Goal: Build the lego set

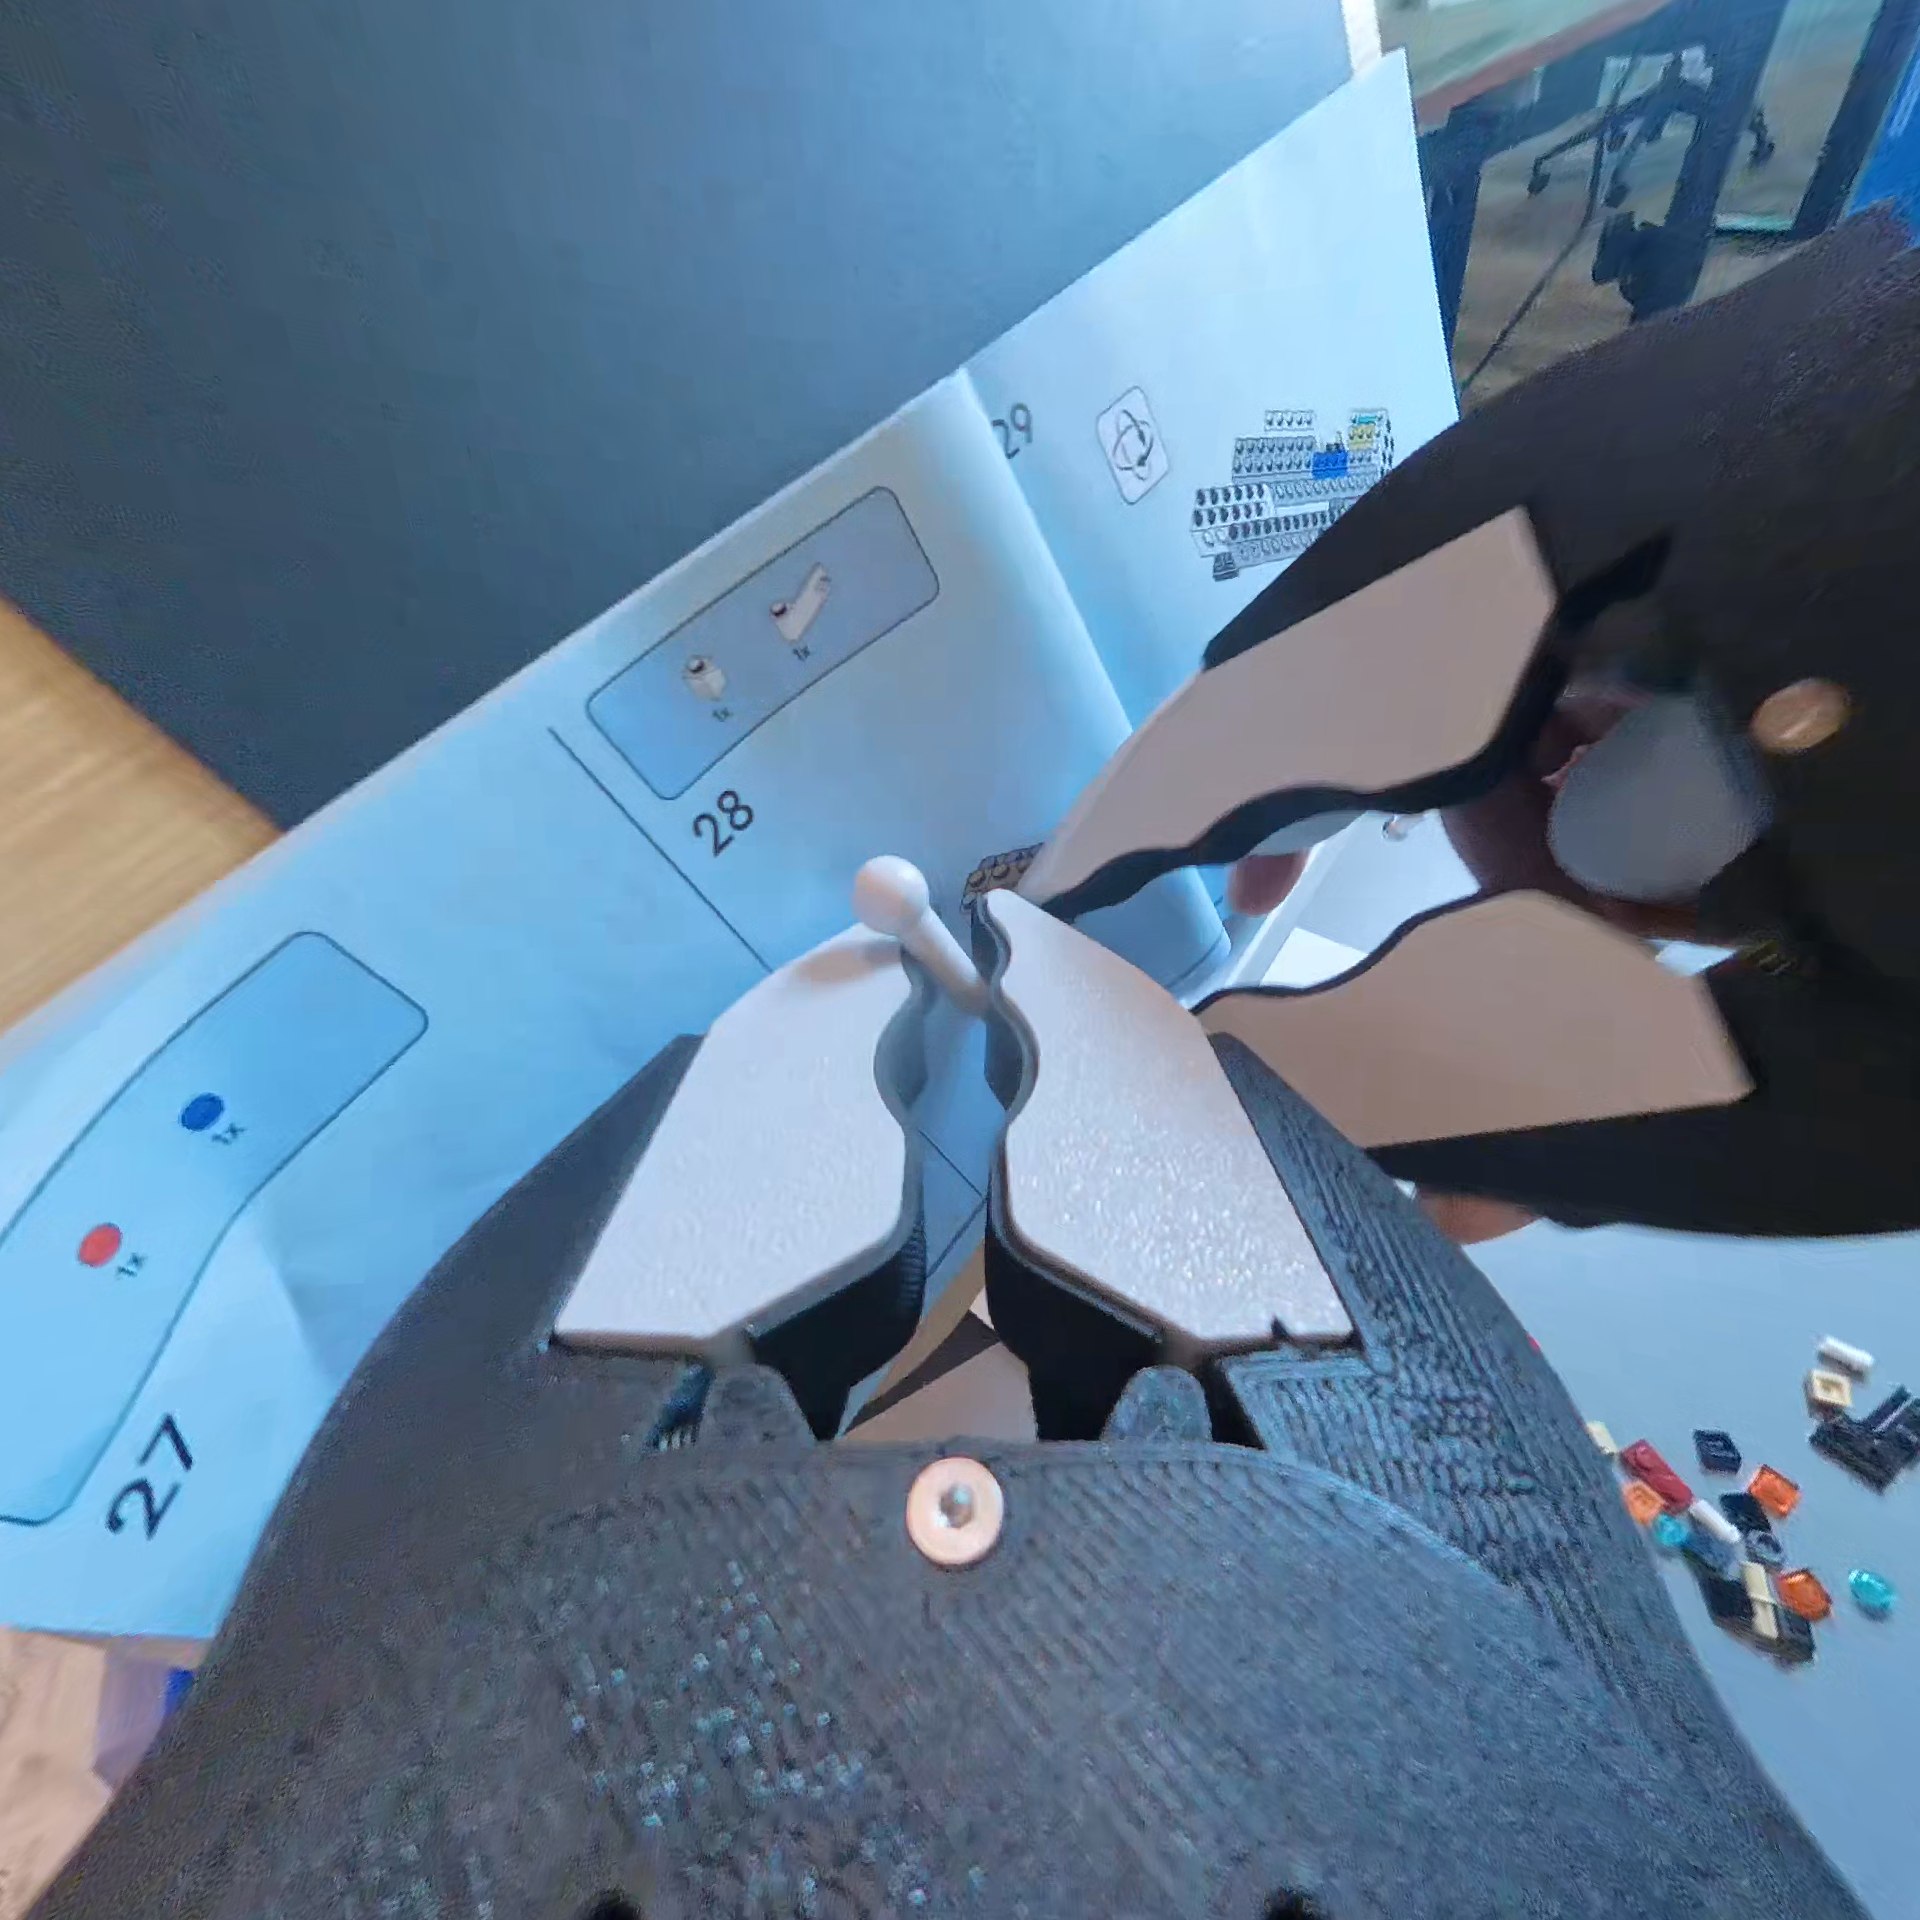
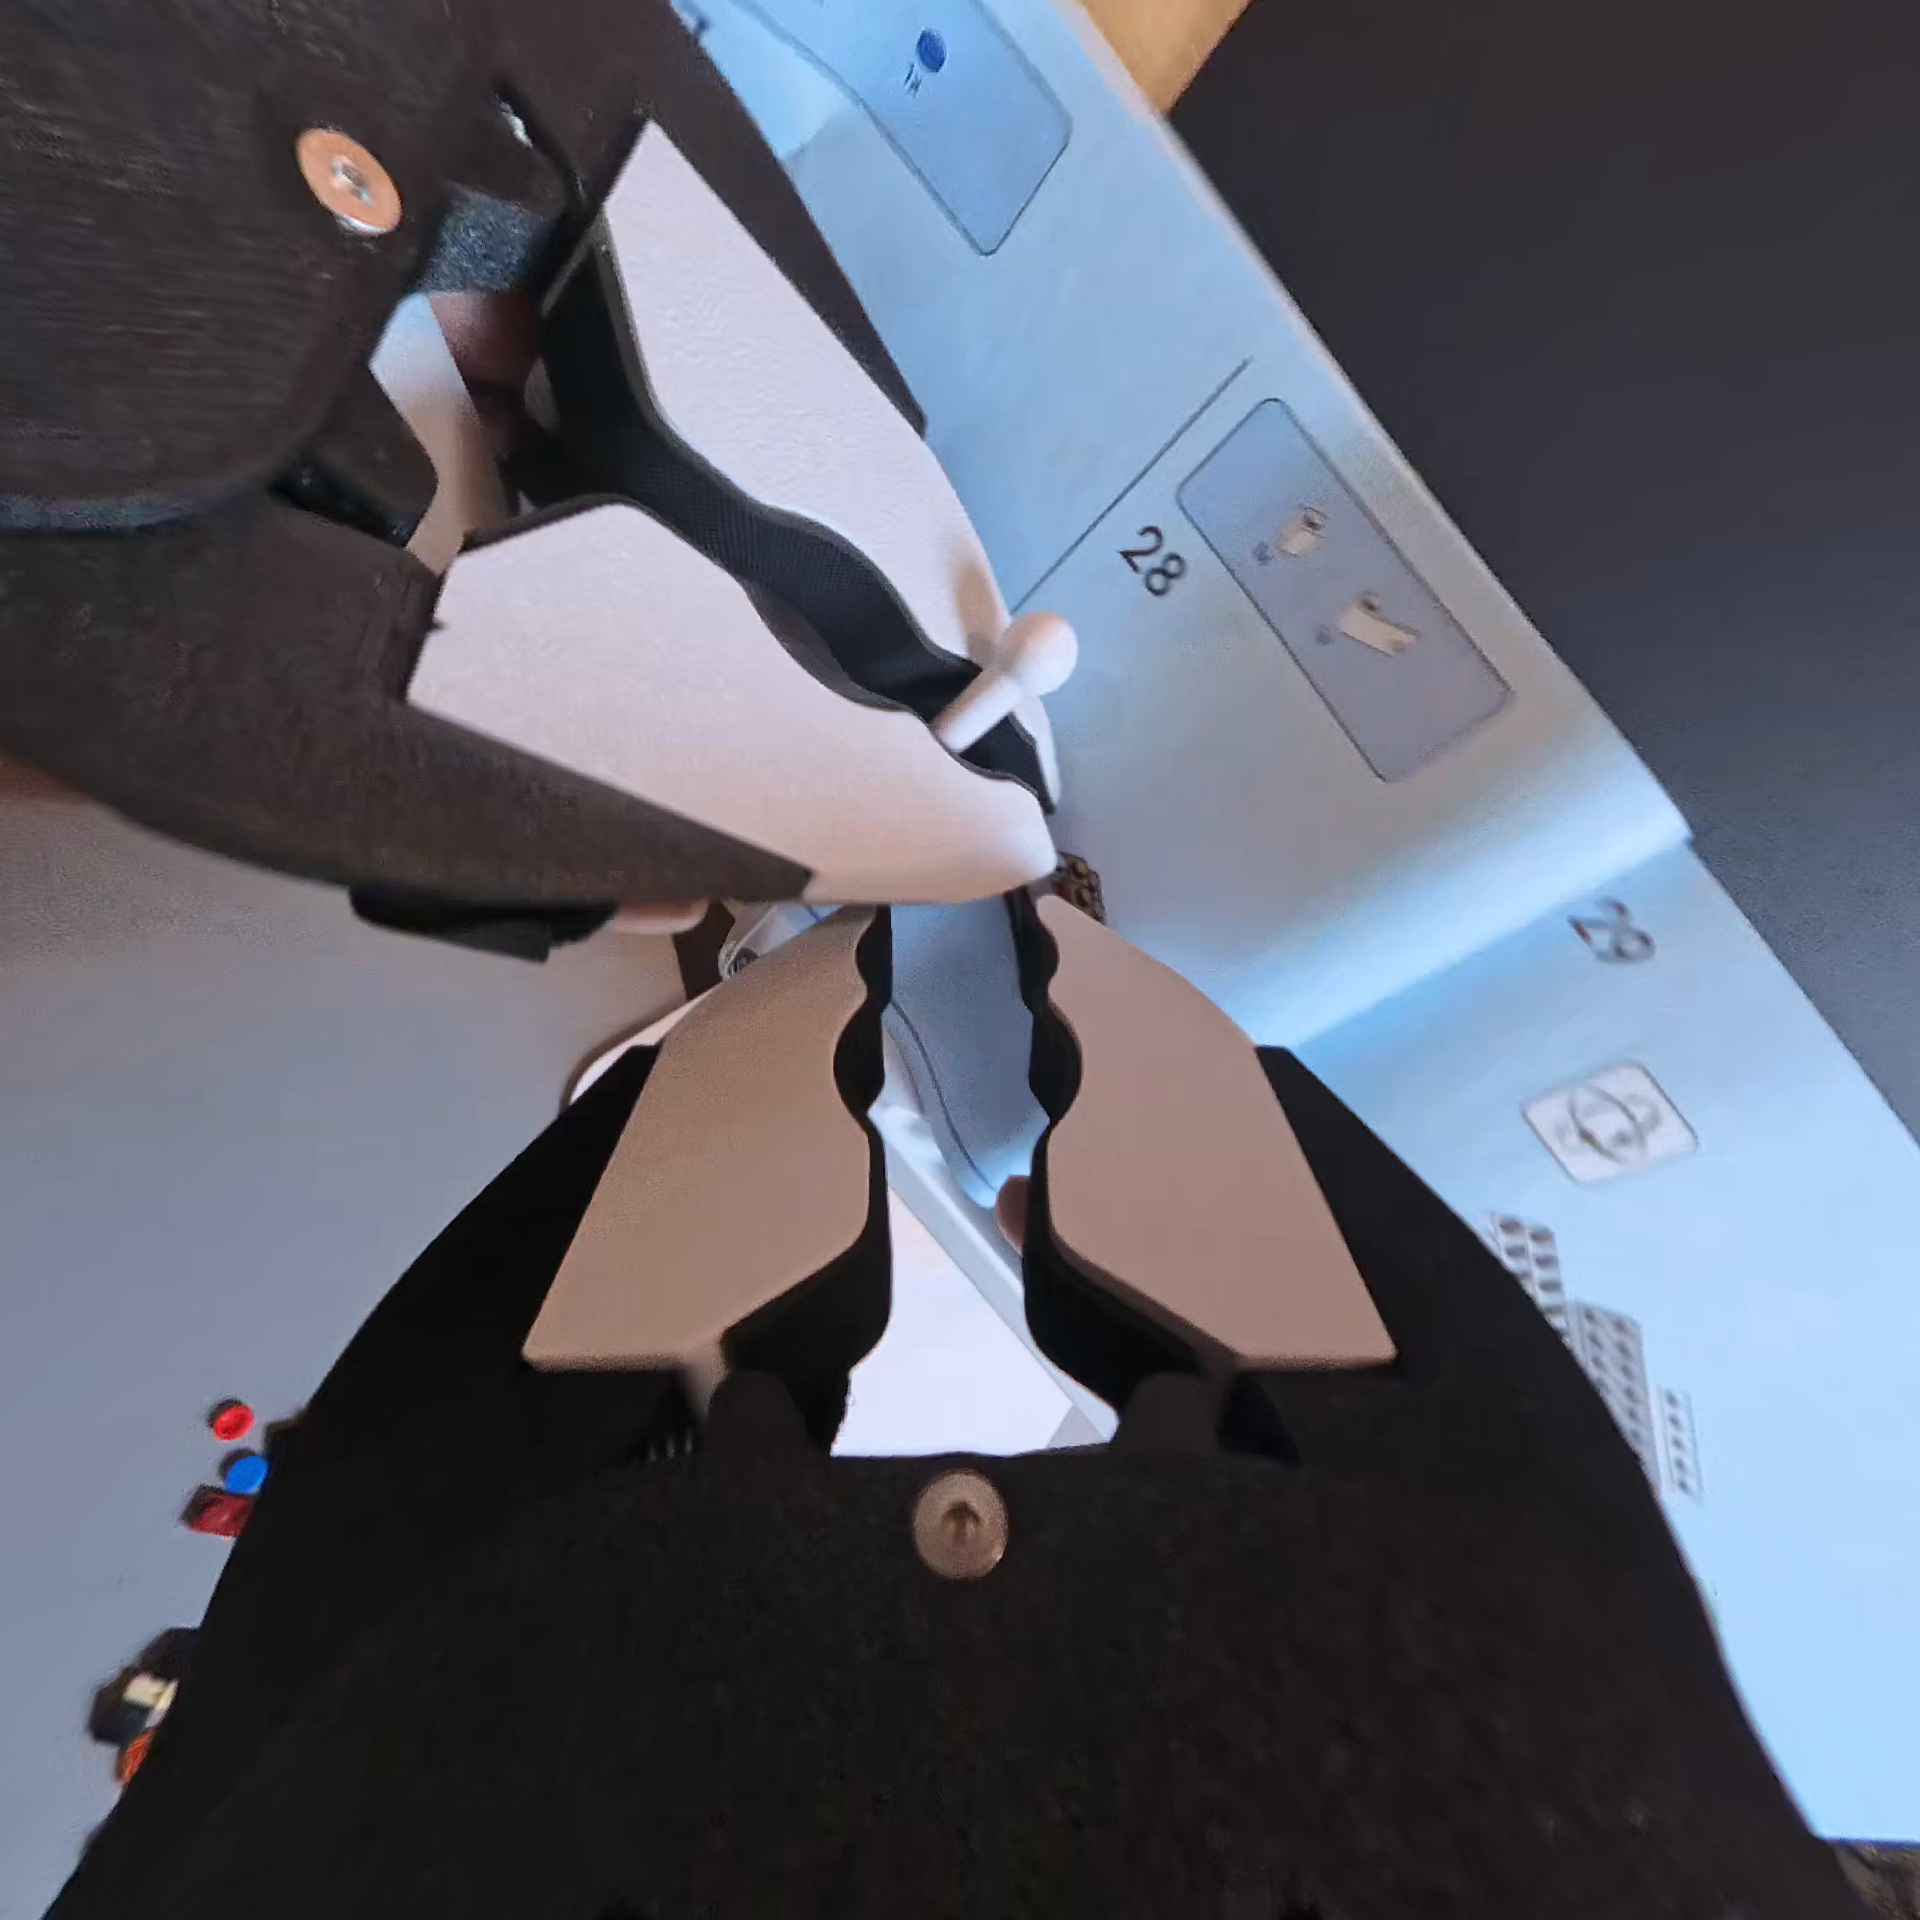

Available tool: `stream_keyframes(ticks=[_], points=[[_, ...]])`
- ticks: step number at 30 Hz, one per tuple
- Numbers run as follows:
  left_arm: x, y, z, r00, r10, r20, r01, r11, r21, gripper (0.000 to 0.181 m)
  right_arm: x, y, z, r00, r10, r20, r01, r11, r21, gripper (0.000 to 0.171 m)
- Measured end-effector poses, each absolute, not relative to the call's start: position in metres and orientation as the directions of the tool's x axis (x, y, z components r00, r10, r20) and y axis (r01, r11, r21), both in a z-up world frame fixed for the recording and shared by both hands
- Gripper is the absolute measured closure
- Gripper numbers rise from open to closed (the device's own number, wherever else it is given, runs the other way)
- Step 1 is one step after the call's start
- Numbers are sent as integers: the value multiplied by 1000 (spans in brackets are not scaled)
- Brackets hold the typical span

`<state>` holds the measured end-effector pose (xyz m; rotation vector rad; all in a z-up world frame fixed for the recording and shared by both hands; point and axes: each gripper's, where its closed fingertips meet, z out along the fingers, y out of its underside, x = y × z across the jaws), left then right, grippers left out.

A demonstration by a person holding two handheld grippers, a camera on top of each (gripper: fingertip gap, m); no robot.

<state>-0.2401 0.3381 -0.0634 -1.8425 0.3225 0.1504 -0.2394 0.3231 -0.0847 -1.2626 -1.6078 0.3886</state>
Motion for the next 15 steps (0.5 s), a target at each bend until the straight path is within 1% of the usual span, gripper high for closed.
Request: stream_keyframes(ticks=[1,3,4,6,9,12,15], points=[[-239,338,-64,945,-149,-290,-321,-264,-910,175,-232,324,-80,81,870,486,498,387,-776,148],[-236,339,-64,919,-158,-360,-391,-271,-880,175,-216,332,-74,142,883,448,433,351,-830,148],[-233,340,-65,910,-168,-380,-414,-277,-867,175,-210,340,-76,174,880,442,431,336,-837,148],[-230,341,-66,883,-171,-438,-470,-292,-833,175,-204,353,-90,201,868,454,470,321,-822,148],[-226,341,-68,832,-180,-525,-554,-322,-768,174,-209,353,-96,215,843,493,458,359,-813,150],[-219,345,-72,750,-228,-621,-658,-352,-666,173,-215,348,-96,208,855,475,438,352,-827,151],[-214,352,-80,727,-296,-620,-684,-387,-618,169,-214,349,-96,216,866,451,414,337,-845,151]])
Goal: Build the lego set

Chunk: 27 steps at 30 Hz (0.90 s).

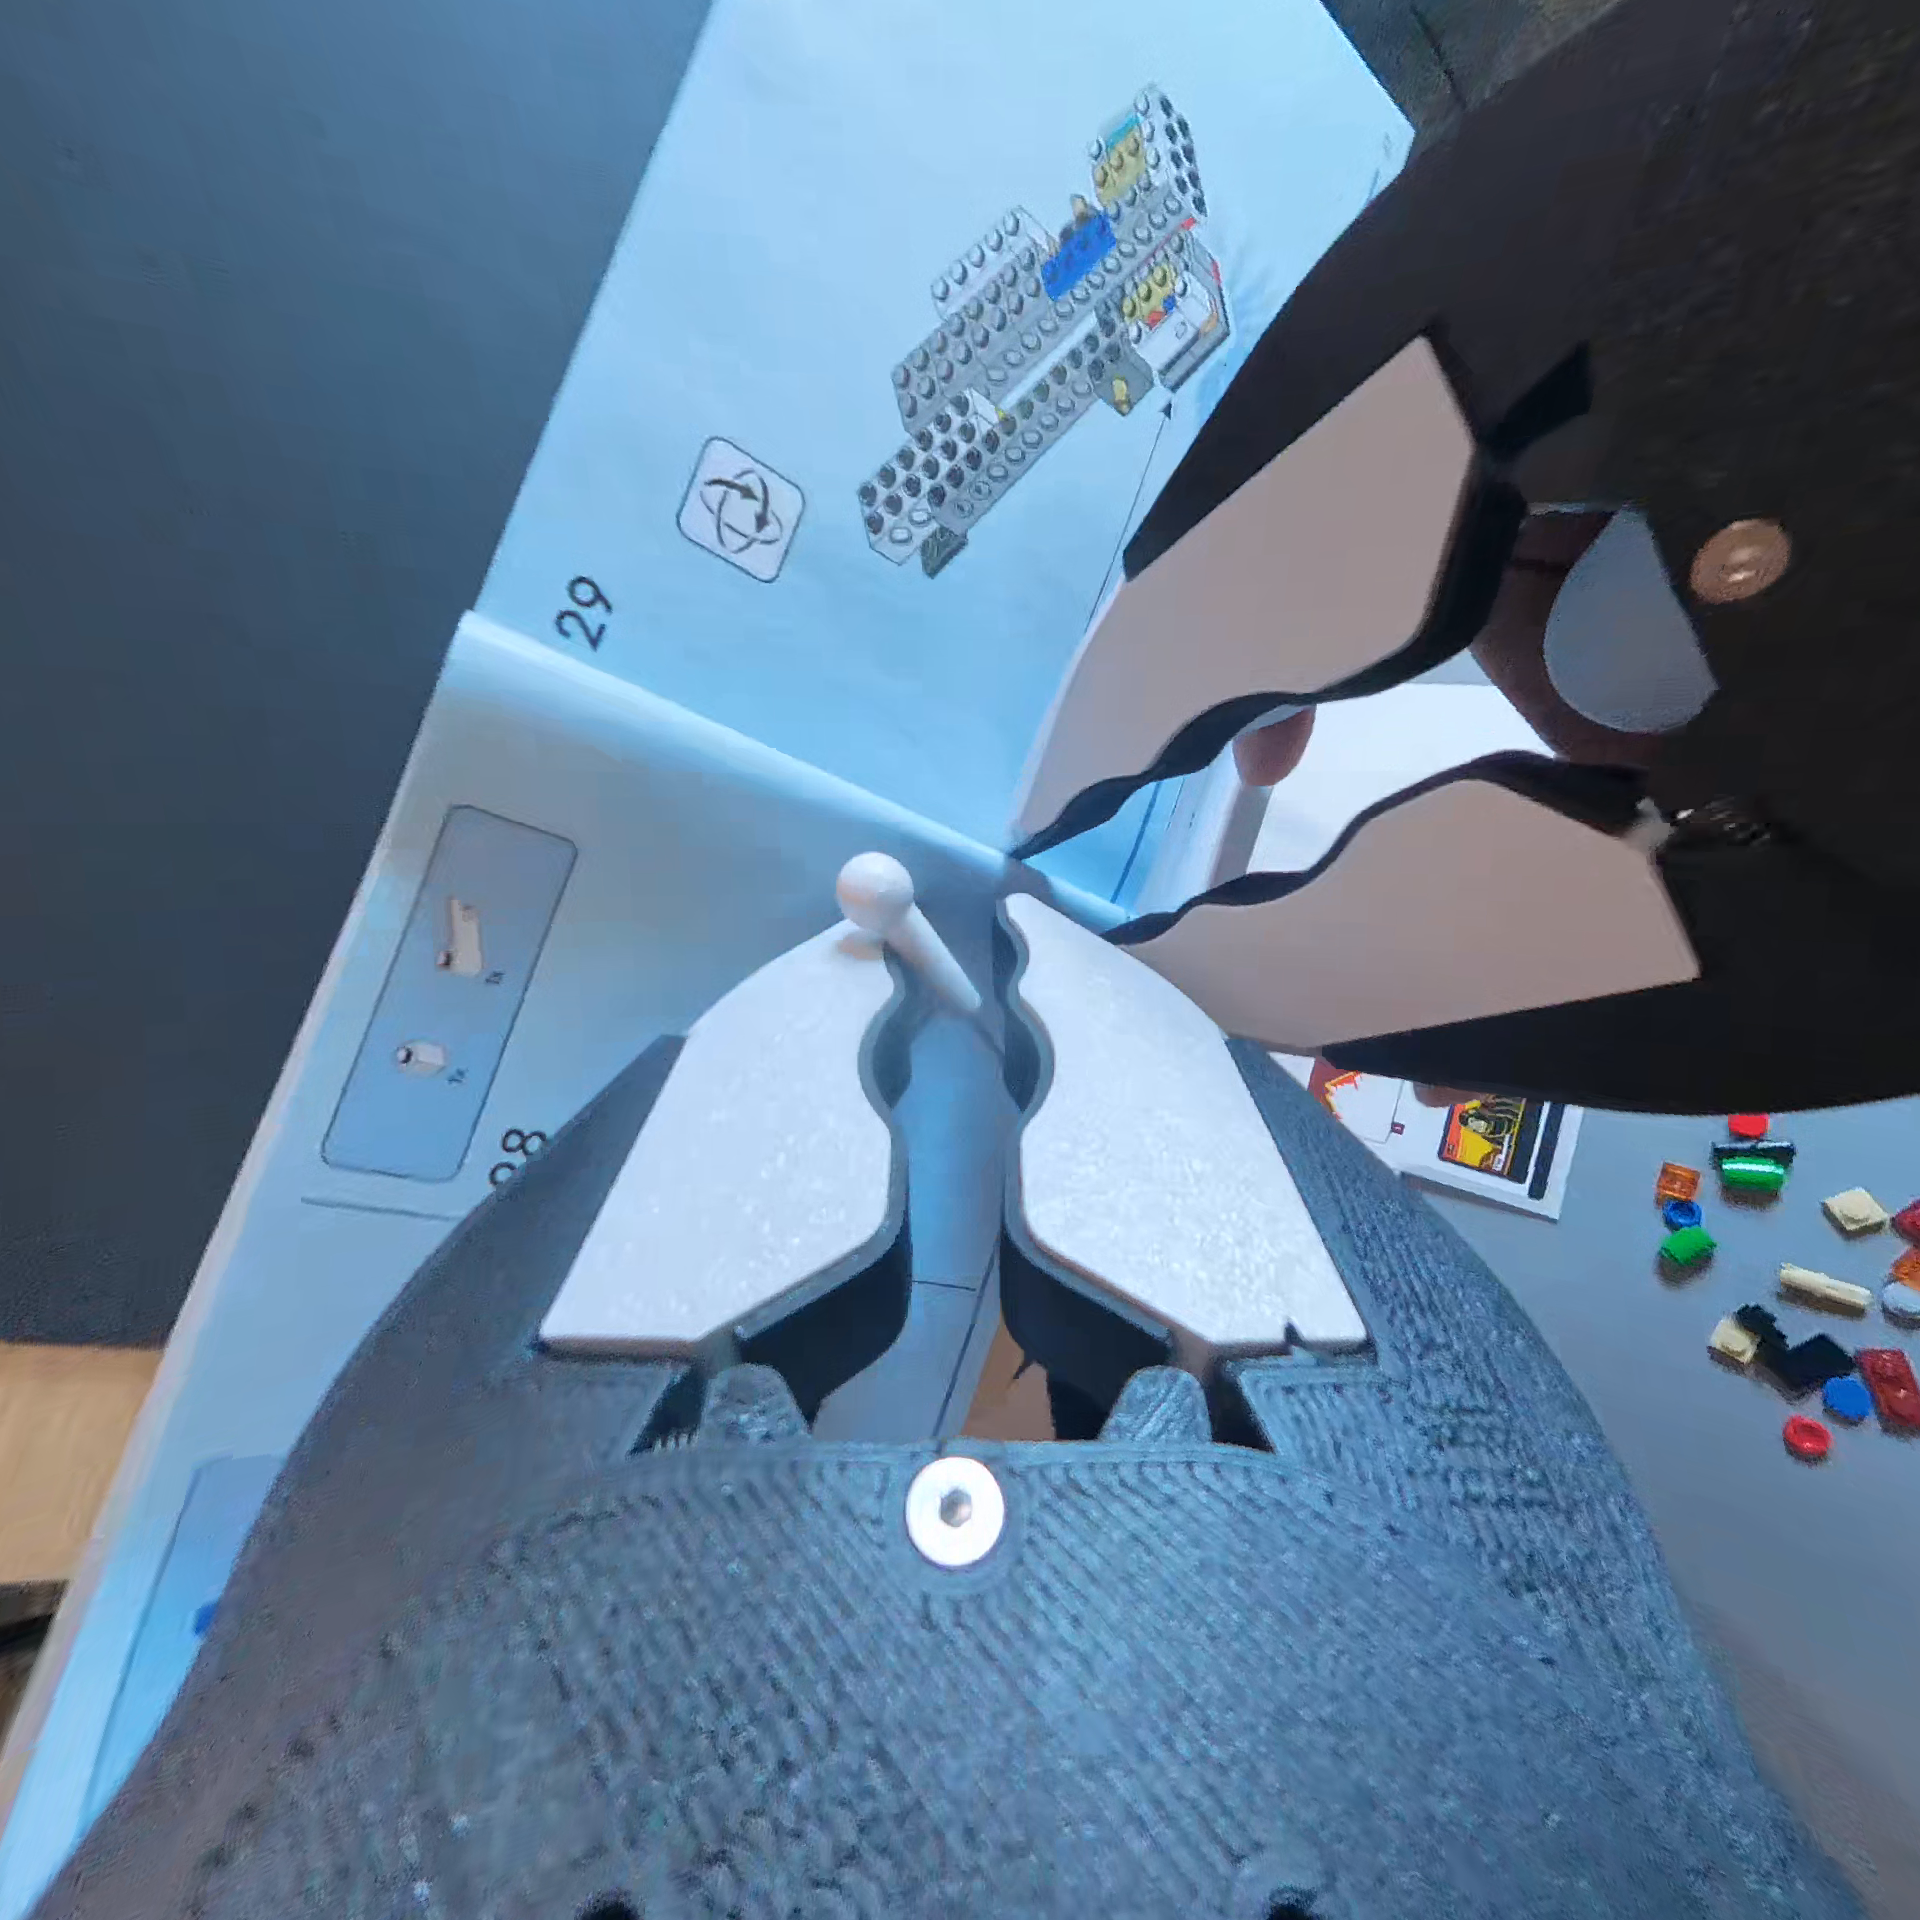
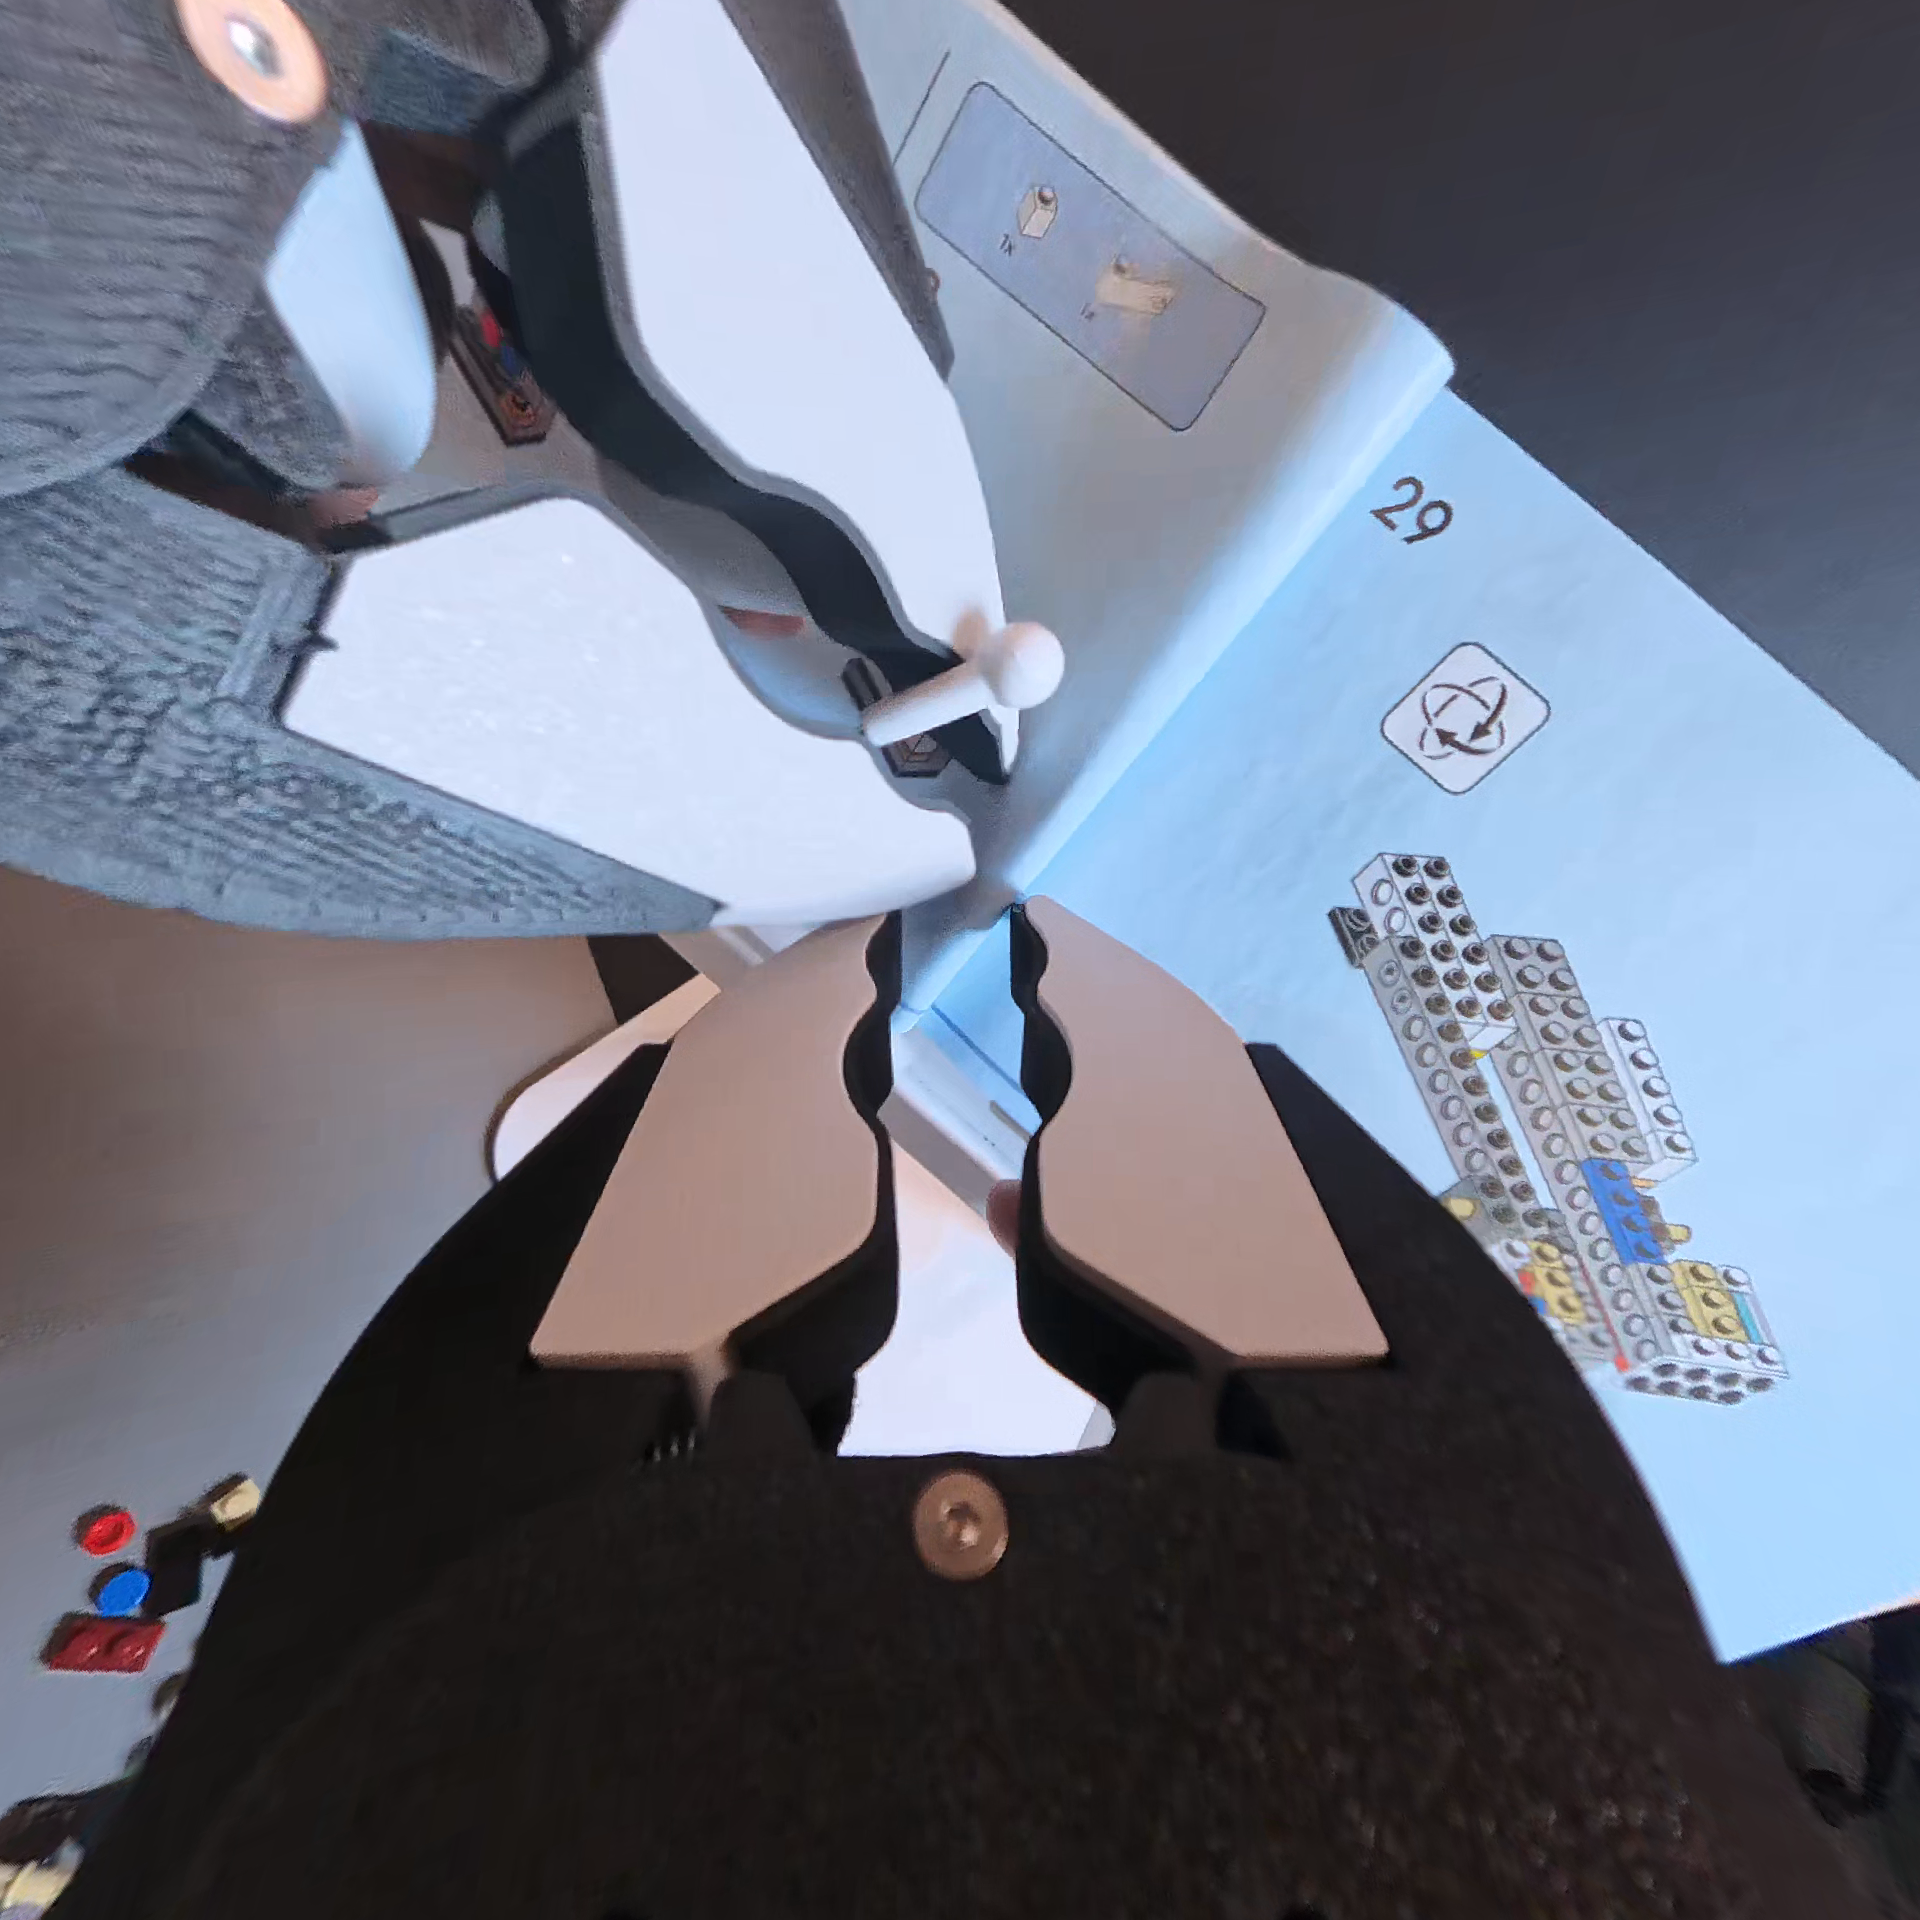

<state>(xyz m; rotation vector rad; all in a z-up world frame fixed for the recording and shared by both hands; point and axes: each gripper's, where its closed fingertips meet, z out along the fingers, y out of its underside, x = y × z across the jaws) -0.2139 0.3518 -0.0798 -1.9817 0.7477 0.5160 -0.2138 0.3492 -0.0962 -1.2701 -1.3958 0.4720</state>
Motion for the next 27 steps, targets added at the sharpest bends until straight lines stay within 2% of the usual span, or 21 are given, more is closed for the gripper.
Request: stream_keyframes(ticks=[2,6,7,9,12,14,16,18,19,21,23,26,27], points=[[-212,351,-82,699,-355,-621,-715,-377,-589,162,-210,348,-99,209,880,427,402,321,-857,148],[-200,341,-86,751,-449,-483,-637,-301,-710,140,-196,349,-104,211,915,344,313,270,-911,145],[-201,342,-87,746,-442,-498,-644,-284,-711,139,-193,352,-106,216,920,326,299,255,-919,145],[-205,345,-89,679,-384,-625,-732,-287,-618,145,-192,352,-113,210,929,304,296,236,-926,145],[-201,347,-93,629,-350,-694,-774,-358,-522,136,-195,350,-118,211,924,318,306,246,-920,145],[-209,349,-89,557,-290,-779,-809,-402,-428,147,-195,350,-118,220,928,302,294,232,-927,145],[-216,350,-82,440,-220,-871,-846,-426,-320,145,-195,351,-116,231,938,258,265,194,-945,145],[-208,352,-71,309,-171,-935,-892,-392,-224,143,-192,353,-117,243,937,252,256,189,-948,145],[-197,353,-69,286,-170,-943,-915,-341,-216,144,-191,353,-116,246,938,245,247,184,-951,145],[-190,355,-64,369,-163,-915,-901,-304,-309,142,-187,355,-115,259,940,222,234,162,-959,144],[-185,351,-55,534,-169,-828,-838,-230,-494,142,-177,359,-108,289,934,212,201,157,-967,144],[-192,324,-33,829,-166,-534,-553,-96,-828,140,-149,382,-82,396,897,195,121,160,-980,136],[-202,311,-30,896,-163,-414,-428,-67,-901,140,-135,395,-73,446,876,182,94,156,-983,130]])
